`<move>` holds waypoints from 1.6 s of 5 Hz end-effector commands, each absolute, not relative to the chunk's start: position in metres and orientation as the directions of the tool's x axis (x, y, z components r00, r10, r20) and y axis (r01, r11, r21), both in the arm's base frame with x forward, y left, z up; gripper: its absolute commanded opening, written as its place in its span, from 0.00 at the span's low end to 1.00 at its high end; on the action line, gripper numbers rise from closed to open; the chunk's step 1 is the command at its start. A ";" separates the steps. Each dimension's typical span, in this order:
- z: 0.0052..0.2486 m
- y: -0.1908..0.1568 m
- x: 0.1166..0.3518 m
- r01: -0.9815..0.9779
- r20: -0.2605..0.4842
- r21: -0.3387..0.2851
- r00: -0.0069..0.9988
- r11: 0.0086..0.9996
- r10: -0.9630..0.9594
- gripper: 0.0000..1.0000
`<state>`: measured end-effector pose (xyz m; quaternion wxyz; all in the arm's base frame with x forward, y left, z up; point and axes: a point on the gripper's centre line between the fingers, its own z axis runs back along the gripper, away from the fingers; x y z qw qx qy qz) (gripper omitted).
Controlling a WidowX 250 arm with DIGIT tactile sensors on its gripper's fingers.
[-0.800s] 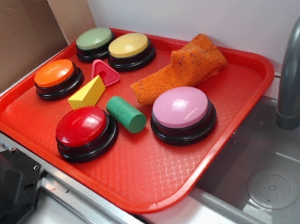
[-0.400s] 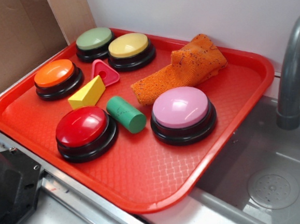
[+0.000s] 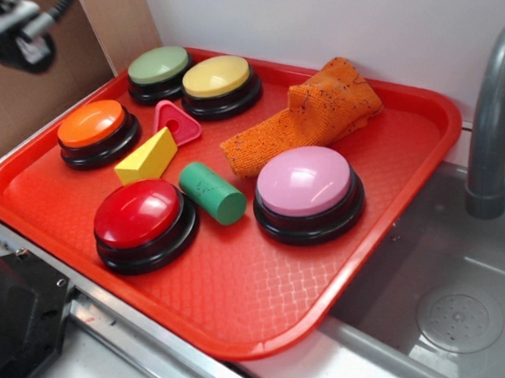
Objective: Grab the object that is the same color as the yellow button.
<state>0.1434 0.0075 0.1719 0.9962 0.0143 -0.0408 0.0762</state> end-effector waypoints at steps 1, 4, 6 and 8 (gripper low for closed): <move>0.120 0.039 0.182 -0.290 0.149 -0.053 0.944 0.956 0.295 1.00; 0.058 0.042 0.215 -0.494 0.151 -0.016 0.858 0.869 0.491 1.00; 0.029 0.033 0.214 -0.530 0.098 -0.079 0.839 0.844 0.535 1.00; 0.024 0.032 0.209 -0.601 0.062 -0.094 0.792 0.794 0.607 0.00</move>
